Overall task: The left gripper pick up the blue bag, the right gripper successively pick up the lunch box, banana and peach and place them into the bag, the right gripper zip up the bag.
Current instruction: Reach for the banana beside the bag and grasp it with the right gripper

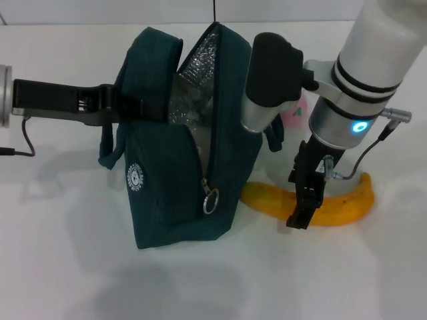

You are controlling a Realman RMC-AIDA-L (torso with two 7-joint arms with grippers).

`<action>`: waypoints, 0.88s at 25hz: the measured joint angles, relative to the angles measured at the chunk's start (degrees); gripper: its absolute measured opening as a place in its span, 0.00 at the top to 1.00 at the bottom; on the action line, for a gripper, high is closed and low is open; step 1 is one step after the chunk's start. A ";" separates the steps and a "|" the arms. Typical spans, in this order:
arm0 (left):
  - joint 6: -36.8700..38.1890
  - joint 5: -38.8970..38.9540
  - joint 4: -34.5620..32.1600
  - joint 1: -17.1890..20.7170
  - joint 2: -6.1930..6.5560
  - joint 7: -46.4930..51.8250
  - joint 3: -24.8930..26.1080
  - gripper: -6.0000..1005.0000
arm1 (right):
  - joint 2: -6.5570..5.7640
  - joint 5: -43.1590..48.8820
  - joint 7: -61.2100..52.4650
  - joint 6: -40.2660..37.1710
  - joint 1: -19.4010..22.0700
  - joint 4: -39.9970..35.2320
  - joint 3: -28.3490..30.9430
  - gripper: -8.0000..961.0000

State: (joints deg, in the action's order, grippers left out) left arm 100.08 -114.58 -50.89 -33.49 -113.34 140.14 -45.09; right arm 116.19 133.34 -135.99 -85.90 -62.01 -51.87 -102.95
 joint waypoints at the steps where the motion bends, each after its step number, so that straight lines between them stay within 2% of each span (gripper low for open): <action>1: 0.00 -0.01 0.00 0.07 0.00 0.00 0.00 0.96 | 0.00 -0.16 -0.04 0.23 -0.11 0.26 -0.42 0.10; 8: 0.03 -0.22 0.04 0.33 -0.04 -0.04 0.00 0.96 | 0.00 -0.94 -0.75 1.50 -0.16 0.70 -2.33 0.10; 13: 0.03 -0.27 0.08 0.36 -0.04 -0.04 0.00 0.96 | 0.00 -0.94 -1.57 2.17 -0.14 0.72 -4.56 0.14; 22: 0.03 -0.30 0.09 0.31 -0.04 -0.04 0.01 0.96 | 0.00 -0.52 -1.64 2.73 -0.13 0.79 -4.66 0.21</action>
State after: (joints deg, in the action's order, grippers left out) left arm 100.11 -114.88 -50.80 -33.18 -113.38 140.09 -45.08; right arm 116.19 132.82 -137.63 -83.17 -62.14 -51.07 -107.61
